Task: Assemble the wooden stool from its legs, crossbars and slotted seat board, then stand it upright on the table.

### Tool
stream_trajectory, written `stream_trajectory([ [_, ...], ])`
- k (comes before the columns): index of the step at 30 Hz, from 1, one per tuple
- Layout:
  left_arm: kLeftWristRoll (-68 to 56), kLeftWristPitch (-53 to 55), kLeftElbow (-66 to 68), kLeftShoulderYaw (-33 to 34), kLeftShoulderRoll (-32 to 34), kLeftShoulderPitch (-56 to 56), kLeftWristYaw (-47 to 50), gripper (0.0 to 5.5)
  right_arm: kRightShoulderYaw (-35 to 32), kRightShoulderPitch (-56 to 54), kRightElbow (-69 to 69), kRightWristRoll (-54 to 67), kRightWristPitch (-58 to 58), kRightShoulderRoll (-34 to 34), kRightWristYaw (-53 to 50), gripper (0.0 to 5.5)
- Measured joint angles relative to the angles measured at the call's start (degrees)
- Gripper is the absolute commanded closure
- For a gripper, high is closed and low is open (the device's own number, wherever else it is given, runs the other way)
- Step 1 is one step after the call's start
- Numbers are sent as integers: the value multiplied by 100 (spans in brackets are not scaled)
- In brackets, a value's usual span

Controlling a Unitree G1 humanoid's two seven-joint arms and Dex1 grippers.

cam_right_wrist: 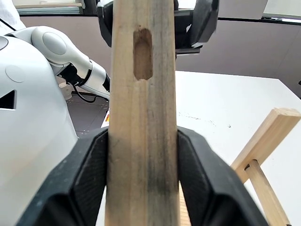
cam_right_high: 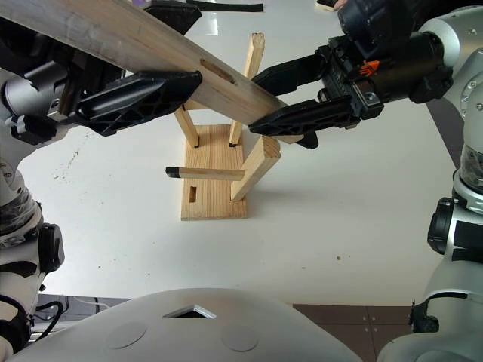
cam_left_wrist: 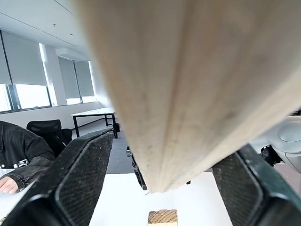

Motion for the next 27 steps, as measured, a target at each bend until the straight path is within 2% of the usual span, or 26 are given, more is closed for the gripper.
stream_trajectory([
  [9,27,-99,-195,22,3,276,-351,327,56,-111,73,-199,-49,66,220,345],
  [27,727,-411,-14,-294,-38,362,-364,341,305,-149,155,-952,-448,155,391,345],
])
